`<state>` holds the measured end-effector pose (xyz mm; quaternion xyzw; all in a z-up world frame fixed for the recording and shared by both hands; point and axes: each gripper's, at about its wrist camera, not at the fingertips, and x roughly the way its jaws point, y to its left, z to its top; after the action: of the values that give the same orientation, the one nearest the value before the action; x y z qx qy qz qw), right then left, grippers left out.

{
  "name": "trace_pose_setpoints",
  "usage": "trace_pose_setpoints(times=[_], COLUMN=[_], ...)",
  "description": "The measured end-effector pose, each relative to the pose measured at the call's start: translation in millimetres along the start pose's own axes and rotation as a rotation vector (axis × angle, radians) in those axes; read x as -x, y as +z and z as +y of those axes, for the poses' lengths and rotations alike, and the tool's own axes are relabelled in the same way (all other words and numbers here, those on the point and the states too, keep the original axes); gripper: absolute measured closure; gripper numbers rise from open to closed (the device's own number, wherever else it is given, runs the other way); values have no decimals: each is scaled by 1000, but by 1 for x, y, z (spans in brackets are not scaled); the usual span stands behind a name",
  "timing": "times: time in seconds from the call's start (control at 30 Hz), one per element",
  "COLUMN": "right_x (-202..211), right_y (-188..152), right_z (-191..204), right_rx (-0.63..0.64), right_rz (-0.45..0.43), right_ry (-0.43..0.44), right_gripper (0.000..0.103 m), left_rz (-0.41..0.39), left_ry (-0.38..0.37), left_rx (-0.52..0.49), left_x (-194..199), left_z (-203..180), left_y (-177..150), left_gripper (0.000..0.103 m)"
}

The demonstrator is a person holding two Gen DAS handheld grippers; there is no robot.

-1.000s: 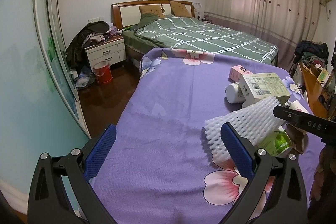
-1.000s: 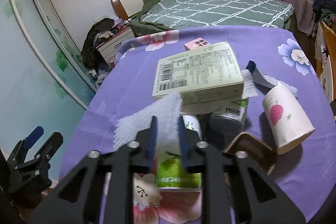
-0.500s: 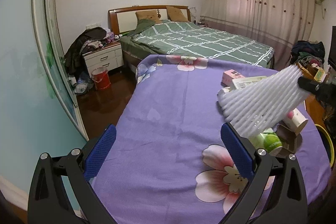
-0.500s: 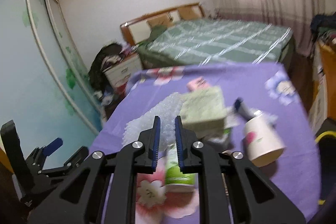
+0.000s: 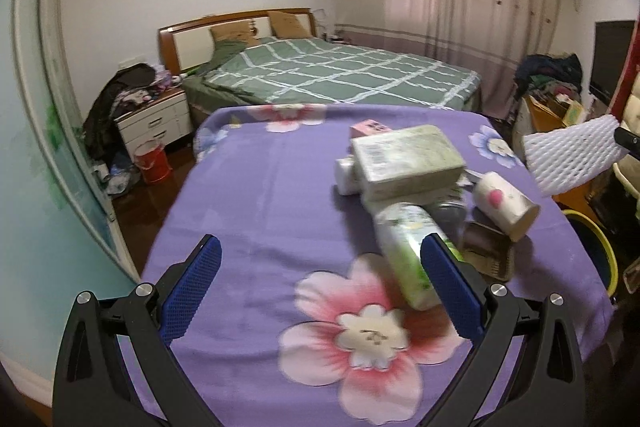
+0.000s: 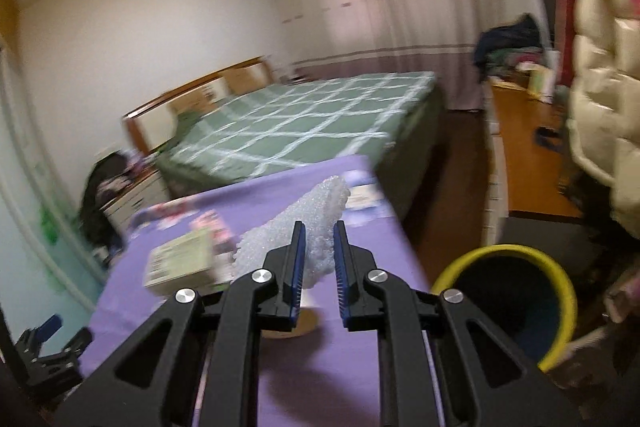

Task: Collect trash
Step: 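Carry the foam net over the bin and open the right gripper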

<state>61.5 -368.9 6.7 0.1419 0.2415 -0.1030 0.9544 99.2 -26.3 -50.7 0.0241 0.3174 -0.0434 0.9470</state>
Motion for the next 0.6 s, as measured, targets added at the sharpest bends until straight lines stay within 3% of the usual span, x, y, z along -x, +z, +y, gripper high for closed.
trace_pose_setpoints(times=[0.33,0.6], right_x=[-9,-53], right_y=[-16,-52], right_z=[-112,-152], right_rx=[-48,-68], right_rz=[21,147], right_ry=[-307,-382], right_gripper=[89,86], left_rz=[35,86], left_ry=[-89,-95], left_rx=[-82,-108], left_x=[-19,-46], left_z=[-63,-91], left_y=[7,11], left_gripper=[5,5])
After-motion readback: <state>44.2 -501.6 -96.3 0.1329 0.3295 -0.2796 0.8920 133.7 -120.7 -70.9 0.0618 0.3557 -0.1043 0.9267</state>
